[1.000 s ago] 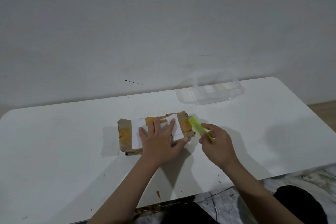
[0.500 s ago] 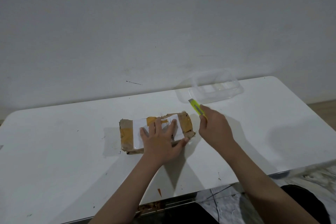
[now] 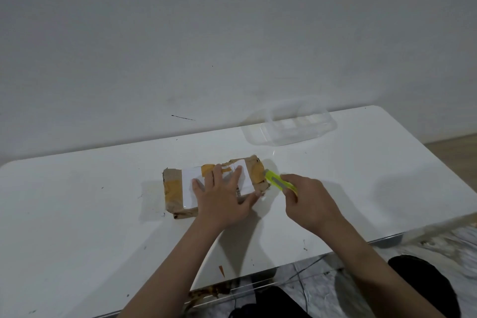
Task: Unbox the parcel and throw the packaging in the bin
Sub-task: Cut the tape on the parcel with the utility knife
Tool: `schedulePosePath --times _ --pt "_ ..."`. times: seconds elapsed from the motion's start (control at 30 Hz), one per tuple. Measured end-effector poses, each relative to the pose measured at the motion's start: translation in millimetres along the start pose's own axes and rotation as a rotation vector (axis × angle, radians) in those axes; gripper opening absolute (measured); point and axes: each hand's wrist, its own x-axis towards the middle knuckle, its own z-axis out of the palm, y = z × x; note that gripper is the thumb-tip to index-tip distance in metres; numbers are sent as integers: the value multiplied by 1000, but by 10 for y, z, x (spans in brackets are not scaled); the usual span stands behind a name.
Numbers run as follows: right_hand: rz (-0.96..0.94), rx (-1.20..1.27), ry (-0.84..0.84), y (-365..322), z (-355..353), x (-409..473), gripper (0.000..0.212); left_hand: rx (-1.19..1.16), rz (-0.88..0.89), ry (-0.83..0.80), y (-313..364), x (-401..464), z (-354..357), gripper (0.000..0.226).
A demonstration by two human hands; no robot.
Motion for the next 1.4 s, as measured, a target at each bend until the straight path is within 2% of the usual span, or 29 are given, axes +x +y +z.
schedulePosePath --times 0.33,0.67,0.87,0.93,1.1,1.17,1.27,1.4 --pt "29 -142 -4 -100 233 101 24 5 -6 -24 -1 13 -5 80" --pt "17 -101 34 -136 269 161 26 1 -35 -17 20 51 -13 81" --pt "-3 -285 -114 -137 -46 324 20 -5 -58 -30 31 63 -51 82" --pt "-9 -325 -159 -165 -148 386 25 -1 -66 -30 36 68 -61 82" --pt "-21 -275 -273 -158 -334 492 32 3 -63 -56 26 85 -53 84" --pt "-21 -224 -250 -128 -375 512 32 -7 -59 -50 14 90 -45 85" --pt "-12 -139 -130 -132 -361 514 32 -4 -56 -31 17 91 -34 84" --pt "-17 -141 -79 -166 -211 523 32 -1 -59 -2 24 75 -17 82"
